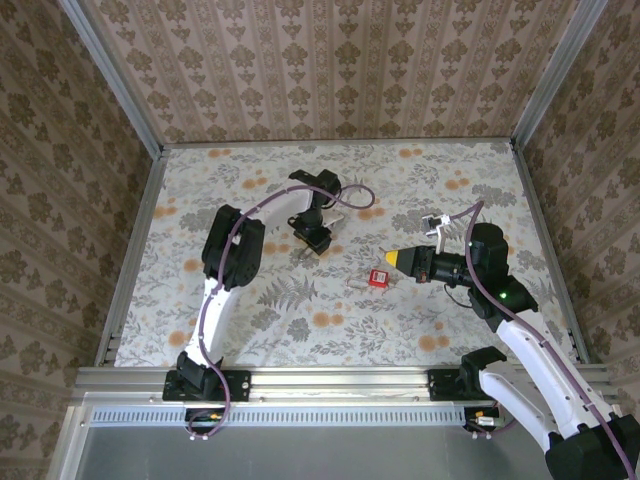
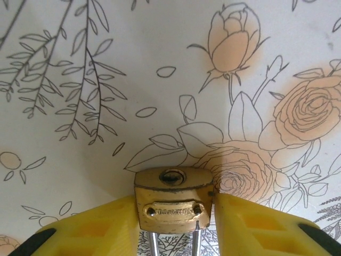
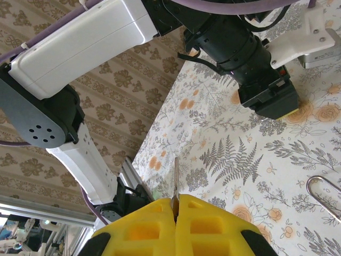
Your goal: Unlock with the key
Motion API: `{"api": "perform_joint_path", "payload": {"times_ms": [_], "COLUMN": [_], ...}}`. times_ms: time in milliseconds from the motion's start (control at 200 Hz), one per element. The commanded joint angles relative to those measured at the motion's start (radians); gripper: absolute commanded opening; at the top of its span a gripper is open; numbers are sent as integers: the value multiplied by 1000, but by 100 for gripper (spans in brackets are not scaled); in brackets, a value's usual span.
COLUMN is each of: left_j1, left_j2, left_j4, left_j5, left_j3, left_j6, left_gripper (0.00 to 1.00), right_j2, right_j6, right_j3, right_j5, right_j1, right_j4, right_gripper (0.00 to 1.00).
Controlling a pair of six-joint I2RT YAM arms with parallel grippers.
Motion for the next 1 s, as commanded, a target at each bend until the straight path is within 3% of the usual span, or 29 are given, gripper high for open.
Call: {"api": "perform_joint_path", "payload": {"times_ms": [0,165,585,995], "left_j1": [9,10,14,7], "left_j2": [22,28,32,-184], "left_j4": [-30,-31,-38,146], "left_j5": [4,1,-3,16], "left_j3": [30,34,30,-187], "left_j6": [-6,-10,-11,20], "left_gripper": [47,51,35,30], "right_j2": [-12,-13,-21,-3], "right_j6": [-3,-1,-4,-13], "right_j3": [-3,-7,-8,-14], "right_j5": [7,8,9,11], "right_j1": [1,1,1,1], "right_j4": [10,13,3,1], "right_gripper": [1,1,1,1]}}
